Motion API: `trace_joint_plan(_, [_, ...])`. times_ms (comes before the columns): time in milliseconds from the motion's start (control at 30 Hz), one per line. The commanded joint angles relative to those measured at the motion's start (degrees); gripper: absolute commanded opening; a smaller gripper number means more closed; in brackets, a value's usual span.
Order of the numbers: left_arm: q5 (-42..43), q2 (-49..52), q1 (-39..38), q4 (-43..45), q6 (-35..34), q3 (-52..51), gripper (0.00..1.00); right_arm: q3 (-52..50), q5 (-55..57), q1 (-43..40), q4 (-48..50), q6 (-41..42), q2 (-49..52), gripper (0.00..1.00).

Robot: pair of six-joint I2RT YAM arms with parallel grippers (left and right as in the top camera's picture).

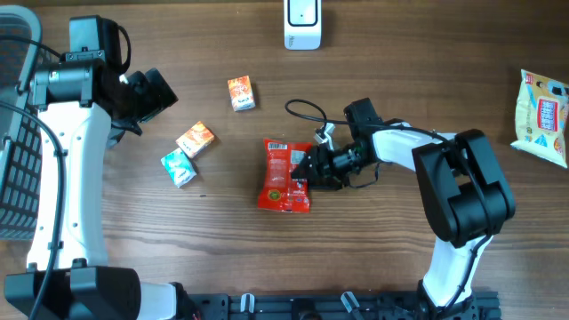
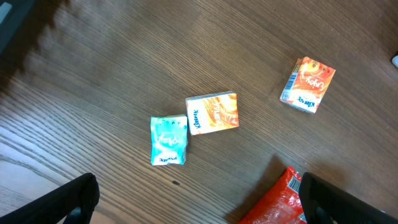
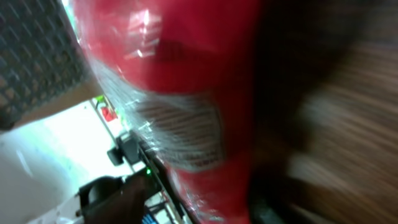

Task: Scan the item barcode
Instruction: 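Lift the red bag and rotate it with the right gripper, then lay the red bag flat right of center and open the gripper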

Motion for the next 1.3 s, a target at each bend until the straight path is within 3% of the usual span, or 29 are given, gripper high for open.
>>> trace_joint_plan(0, [-0.79, 0.17, 0.2, -0.02, -0.76, 0.24, 1.0, -1.84, 9.2, 0.59, 0.2, 8.83, 1.95, 0.22])
trace_joint_plan(33, [-0.79, 0.17, 0.2, -0.02, -0.76, 0.26, 1.0, -1.84, 9.99, 0.59, 0.24, 9.92, 1.95, 0.07])
trace_joint_plan(67, [-0.79, 0.17, 0.2, -0.02, -0.76, 0.26, 1.0, -1.81, 10.51, 0.59, 0.35, 10.62, 1.92, 0.04])
trace_joint_plan(267, [-0.79, 0.17, 0.2, -0.02, -0.76, 0.26, 1.0, -0.9, 13.66, 0.57, 0.39, 10.73, 0.07, 0.04])
trace_joint_plan(400, [-0.79, 0.17, 0.2, -0.02, -0.76, 0.24, 1.0, -0.22, 18.84, 0.59, -0.44, 6.08, -6.45, 0.04])
trace_joint_plan(767, [-0.79, 0.17, 0.2, -0.02, -0.76, 0.26, 1.0, -0.2, 50.53, 0.59, -6.95, -1.49, -31.95, 0.04])
trace_joint_plan(1000, [-0.79, 0.17, 0.2, -0.02, -0.76, 0.24, 1.0, -0.2, 67.8, 1.75, -14.73, -2.67, -33.33, 0.04])
trace_joint_plan(1267, [-0.79, 0.17, 0.2, -0.02, -0.76, 0.24, 1.0, -0.26, 69.79, 8.15, -17.64, -2.29, -32.28, 0.04])
